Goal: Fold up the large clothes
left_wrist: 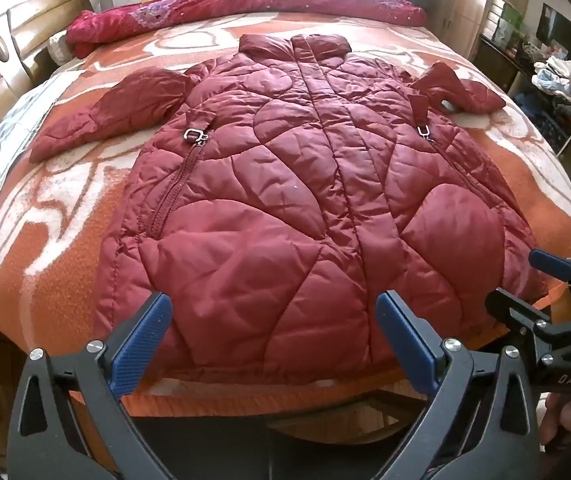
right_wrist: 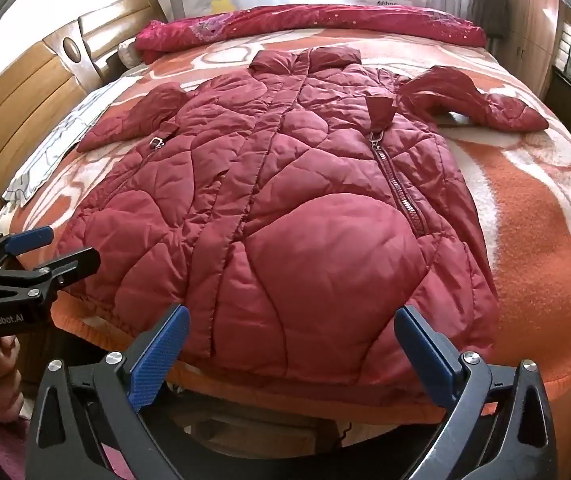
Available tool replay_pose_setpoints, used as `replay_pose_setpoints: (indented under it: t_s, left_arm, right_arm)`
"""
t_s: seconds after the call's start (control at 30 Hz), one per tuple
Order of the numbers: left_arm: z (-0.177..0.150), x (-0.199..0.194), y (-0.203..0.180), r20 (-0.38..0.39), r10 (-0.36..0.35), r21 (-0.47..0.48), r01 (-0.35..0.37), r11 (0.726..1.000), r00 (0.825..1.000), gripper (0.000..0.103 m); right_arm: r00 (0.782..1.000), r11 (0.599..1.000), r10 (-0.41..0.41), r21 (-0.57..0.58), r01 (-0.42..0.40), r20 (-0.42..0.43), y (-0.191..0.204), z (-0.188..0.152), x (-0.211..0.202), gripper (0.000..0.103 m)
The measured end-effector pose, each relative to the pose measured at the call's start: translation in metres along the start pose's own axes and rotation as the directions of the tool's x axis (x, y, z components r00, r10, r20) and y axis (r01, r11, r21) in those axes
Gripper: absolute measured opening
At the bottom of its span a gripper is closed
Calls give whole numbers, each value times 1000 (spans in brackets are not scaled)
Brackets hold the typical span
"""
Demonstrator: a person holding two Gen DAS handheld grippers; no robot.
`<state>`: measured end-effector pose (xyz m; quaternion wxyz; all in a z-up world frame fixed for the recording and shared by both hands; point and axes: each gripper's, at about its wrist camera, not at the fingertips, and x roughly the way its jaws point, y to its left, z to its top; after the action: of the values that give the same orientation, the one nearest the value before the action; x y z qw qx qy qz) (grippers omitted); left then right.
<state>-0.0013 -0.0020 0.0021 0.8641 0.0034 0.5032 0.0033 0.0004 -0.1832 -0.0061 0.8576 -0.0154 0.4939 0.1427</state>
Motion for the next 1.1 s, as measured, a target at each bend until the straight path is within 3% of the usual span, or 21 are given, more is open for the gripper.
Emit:
replay_pose_setpoints:
  t_s: [1.1]
  left_arm:
    - [-1, 2, 3, 2, -9, -5, 9, 1000, 1000, 103]
  right_arm:
    - [1000, 1000, 5, 6, -5, 13, 2, 1, 0, 103]
